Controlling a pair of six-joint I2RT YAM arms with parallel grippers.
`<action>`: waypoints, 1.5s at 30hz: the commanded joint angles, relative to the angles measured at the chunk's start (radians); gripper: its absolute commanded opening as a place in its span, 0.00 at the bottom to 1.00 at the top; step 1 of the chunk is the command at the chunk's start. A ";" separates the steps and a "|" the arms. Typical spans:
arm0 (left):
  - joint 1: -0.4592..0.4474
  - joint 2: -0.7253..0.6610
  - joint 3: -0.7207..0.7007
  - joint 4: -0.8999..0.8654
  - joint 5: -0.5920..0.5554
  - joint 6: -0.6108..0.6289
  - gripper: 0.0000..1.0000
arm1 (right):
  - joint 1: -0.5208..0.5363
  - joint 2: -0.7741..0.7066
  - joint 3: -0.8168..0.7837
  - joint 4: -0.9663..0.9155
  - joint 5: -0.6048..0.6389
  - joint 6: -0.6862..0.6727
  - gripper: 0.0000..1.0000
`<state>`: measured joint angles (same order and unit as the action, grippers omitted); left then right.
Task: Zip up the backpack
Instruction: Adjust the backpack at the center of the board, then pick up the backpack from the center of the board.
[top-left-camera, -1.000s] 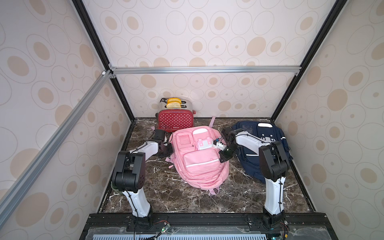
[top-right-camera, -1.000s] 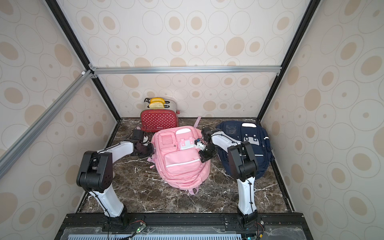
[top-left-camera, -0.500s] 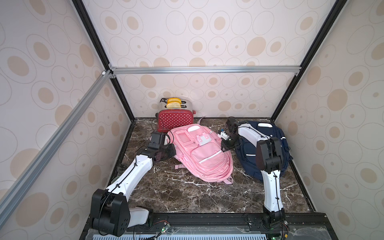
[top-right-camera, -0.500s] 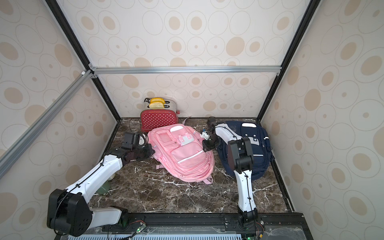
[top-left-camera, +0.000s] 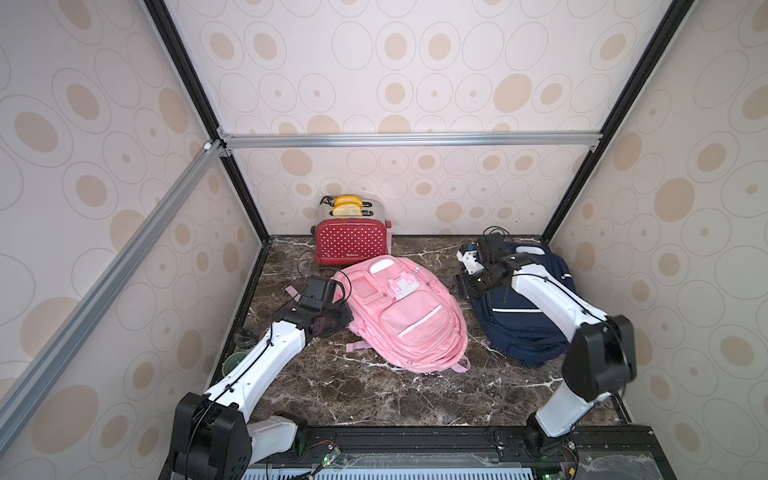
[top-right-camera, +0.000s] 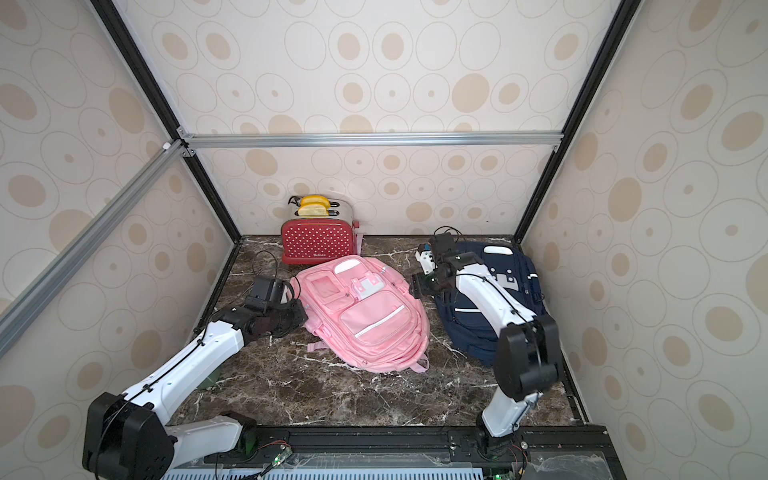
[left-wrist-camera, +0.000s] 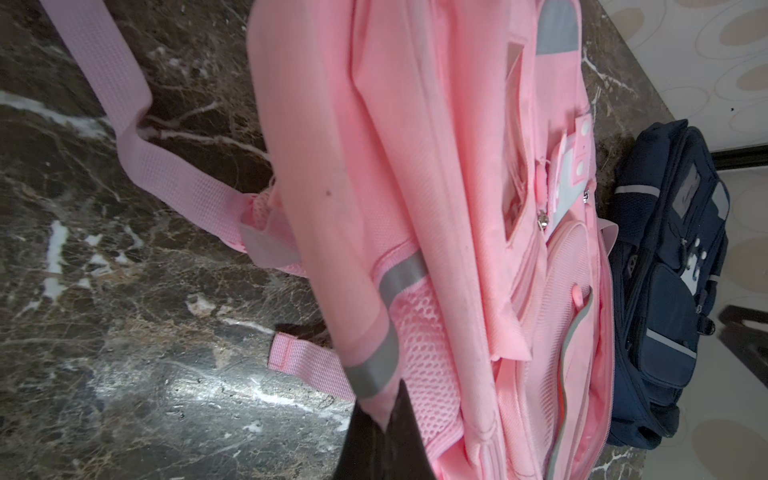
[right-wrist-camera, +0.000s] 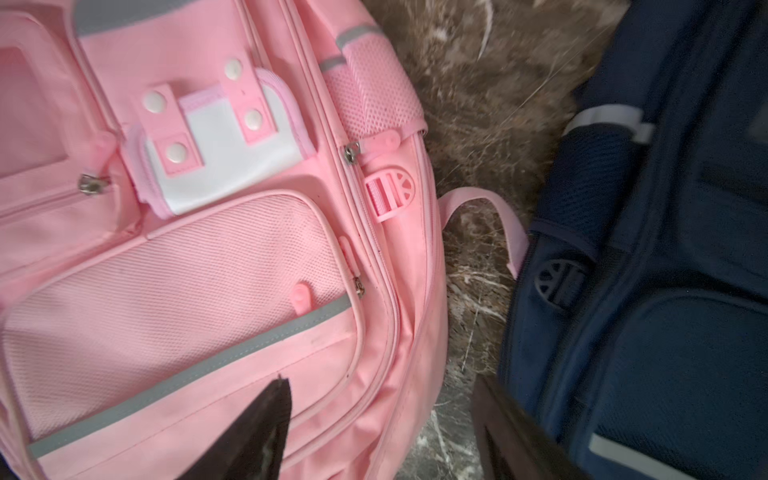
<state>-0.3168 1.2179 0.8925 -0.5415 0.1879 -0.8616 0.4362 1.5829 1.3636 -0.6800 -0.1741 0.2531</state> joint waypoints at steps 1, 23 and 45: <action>-0.008 -0.045 0.036 0.031 -0.019 -0.019 0.00 | 0.126 -0.145 -0.119 0.053 0.112 0.099 0.71; -0.048 -0.100 0.022 0.115 0.023 -0.040 0.00 | 0.885 -0.117 -0.429 0.606 0.491 0.316 0.65; -0.054 -0.207 -0.036 0.059 0.153 0.007 0.00 | 1.039 0.133 -0.582 1.256 0.744 0.067 0.71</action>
<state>-0.3614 1.0595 0.8459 -0.5014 0.3096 -0.8810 1.4704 1.6989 0.7750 0.4442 0.5163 0.3748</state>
